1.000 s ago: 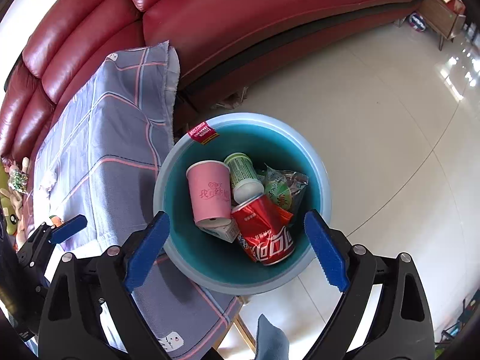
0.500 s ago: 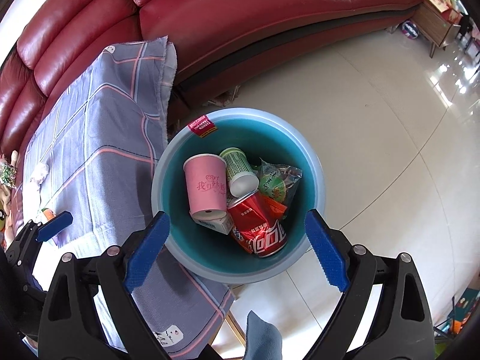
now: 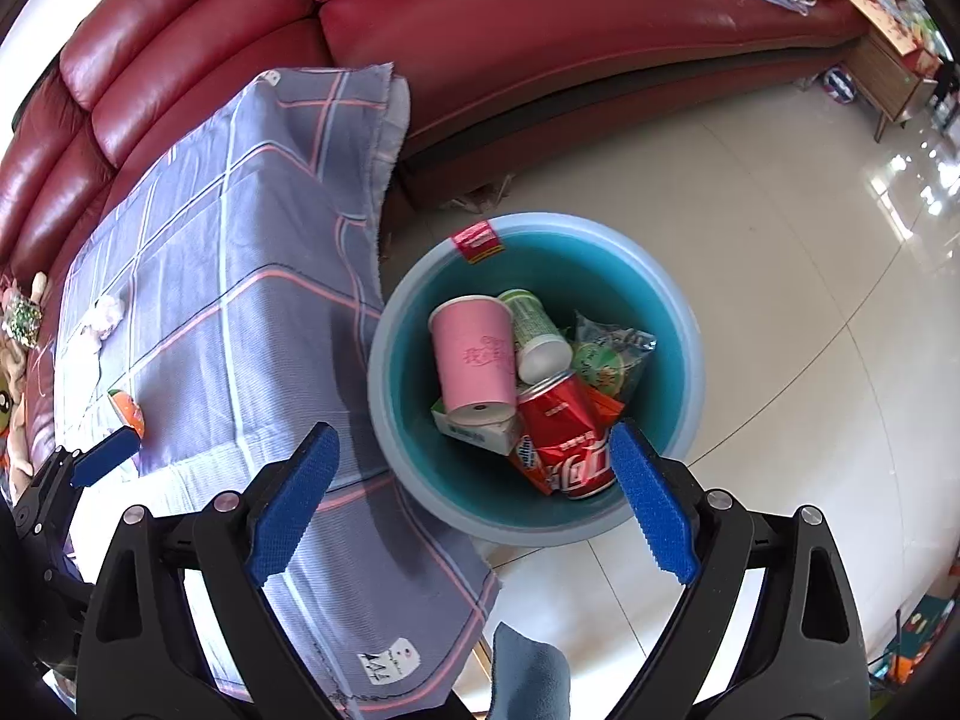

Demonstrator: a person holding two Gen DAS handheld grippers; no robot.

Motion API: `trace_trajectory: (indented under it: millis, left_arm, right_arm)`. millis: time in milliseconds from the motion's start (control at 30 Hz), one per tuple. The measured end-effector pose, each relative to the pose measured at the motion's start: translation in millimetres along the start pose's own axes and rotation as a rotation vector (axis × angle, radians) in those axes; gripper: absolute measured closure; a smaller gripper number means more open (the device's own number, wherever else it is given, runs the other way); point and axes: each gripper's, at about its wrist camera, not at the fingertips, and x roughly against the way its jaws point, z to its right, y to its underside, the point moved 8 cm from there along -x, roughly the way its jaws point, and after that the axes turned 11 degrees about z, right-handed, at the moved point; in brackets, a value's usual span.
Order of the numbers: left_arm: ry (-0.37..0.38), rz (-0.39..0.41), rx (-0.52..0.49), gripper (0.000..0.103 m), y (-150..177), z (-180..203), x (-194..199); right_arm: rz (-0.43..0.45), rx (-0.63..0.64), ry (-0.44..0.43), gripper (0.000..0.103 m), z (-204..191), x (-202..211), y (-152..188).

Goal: Collect trash
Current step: 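Bring both tools back over the table toward the white-and-red bowls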

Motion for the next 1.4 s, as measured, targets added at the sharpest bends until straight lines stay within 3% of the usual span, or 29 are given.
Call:
trace_trajectory:
  millis: [500, 1067, 1200, 1233, 1400]
  left_arm:
    - [-0.057, 0.027, 0.127, 0.004, 30, -79, 36]
    - [-0.189, 0.021, 0.356, 0.004, 88, -213, 65]
    - [-0.203, 0.017, 0.379, 0.004, 95, -230, 65]
    - [-0.205, 0.016, 0.380, 0.004, 97, -232, 66]
    - [-0.205, 0.008, 0.373, 0.004, 100, -239, 63]
  right_arm:
    - [-0.051, 0.098, -0.033, 0.016, -79, -15, 15]
    - [-0.111, 0.322, -0.177, 0.017, -239, -46, 25]
    - [-0.130, 0.378, -0.214, 0.034, -277, -57, 30]
    - [-0.138, 0.386, -0.226, 0.043, -285, -60, 32]
    - [-0.171, 0.413, -0.255, 0.062, -311, -76, 40]
